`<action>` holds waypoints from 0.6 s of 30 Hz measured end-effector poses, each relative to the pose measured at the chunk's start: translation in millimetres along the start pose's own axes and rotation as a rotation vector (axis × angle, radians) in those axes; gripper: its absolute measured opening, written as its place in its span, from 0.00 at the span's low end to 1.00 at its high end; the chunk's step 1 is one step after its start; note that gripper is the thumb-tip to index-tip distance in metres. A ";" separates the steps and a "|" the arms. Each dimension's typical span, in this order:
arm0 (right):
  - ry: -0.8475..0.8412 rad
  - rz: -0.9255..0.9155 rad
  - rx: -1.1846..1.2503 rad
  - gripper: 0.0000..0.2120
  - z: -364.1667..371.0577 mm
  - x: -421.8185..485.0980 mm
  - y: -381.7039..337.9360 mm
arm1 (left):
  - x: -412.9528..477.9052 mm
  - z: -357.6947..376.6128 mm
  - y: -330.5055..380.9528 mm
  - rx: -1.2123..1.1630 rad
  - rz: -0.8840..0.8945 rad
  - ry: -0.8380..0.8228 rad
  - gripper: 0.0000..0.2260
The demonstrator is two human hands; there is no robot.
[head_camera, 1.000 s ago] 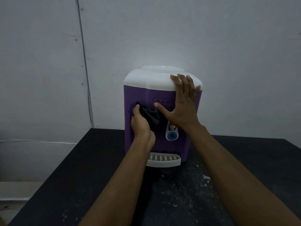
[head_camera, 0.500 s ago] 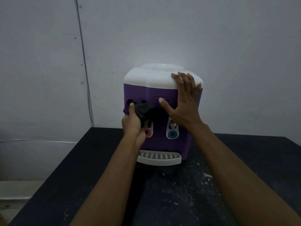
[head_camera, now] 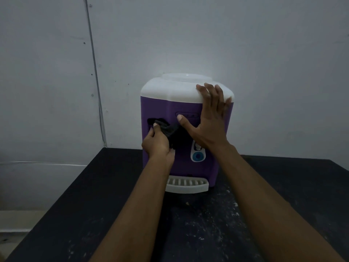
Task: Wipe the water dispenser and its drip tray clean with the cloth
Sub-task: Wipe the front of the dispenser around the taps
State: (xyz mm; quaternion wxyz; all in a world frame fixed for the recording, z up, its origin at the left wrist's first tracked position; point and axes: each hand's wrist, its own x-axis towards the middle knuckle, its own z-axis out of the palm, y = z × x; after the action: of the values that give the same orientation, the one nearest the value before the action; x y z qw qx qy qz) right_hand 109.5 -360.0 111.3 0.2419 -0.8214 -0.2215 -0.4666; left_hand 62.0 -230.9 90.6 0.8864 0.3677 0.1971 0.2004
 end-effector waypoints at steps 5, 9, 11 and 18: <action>0.071 0.018 -0.039 0.46 10.8 2.6 -2.0 | 14.9 -21.6 3.0 0.465 0.210 -0.231 0.18; 0.089 0.008 -0.041 0.45 12.7 1.9 -0.8 | 17.8 -30.9 10.7 0.636 0.352 -0.418 0.08; 0.083 0.005 -0.046 0.45 11.0 1.1 -0.6 | 20.1 -33.5 9.4 0.671 0.381 -0.464 0.12; 0.019 -0.015 -0.032 0.44 1.2 -0.8 2.6 | 18.8 -30.4 9.1 0.482 0.313 -0.267 0.27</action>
State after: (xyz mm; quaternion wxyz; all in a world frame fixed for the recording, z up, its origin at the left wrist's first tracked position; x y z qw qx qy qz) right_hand 111.4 -361.5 109.5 0.2273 -0.8190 -0.2180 -0.4797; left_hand 60.8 -198.2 73.6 0.7502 0.6161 0.0620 0.2319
